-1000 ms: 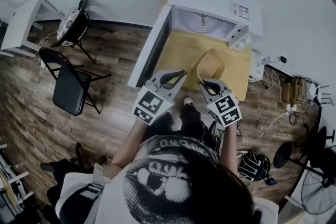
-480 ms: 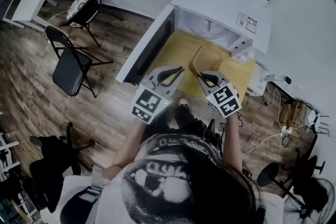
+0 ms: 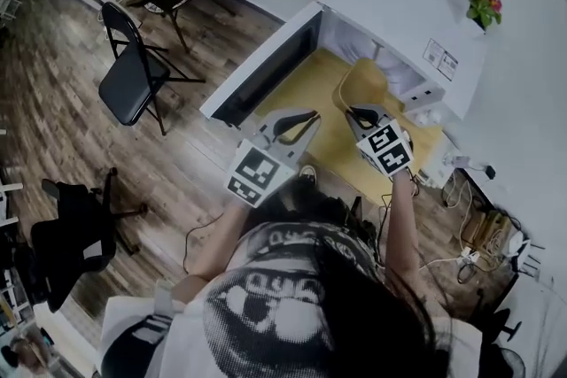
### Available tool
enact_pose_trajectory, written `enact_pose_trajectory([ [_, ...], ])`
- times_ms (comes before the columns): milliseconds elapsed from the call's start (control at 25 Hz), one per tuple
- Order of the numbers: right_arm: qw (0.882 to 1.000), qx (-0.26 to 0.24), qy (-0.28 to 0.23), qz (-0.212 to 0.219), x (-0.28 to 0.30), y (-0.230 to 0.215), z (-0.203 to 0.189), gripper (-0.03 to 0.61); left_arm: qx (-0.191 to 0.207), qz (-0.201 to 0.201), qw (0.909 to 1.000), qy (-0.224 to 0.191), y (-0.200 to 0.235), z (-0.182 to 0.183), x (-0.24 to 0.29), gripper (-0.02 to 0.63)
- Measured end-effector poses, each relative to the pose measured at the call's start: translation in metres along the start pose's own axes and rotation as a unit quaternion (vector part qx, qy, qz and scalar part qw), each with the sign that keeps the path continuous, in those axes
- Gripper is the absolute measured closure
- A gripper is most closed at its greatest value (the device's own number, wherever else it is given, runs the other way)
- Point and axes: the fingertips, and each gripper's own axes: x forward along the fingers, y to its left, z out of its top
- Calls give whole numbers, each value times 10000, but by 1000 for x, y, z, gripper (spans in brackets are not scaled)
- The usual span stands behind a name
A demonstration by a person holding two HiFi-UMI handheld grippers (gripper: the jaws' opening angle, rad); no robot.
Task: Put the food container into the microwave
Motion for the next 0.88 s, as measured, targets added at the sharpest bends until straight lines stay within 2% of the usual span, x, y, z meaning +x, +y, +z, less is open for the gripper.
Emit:
enact_pose_trajectory([
  [280,9979,-548,330,-11,35,-35,-8,554,-116,399,9991,-49,5,-3,-9,598],
  [520,9925,-1010,686,-114,55,-60,-13,554,-227,585,9980,-111,8,-7,-13,598],
  [880,9811,-1525,1037,-588,77,-97,-19,552,-385,796,9959,-206,19,-12,-15,598],
])
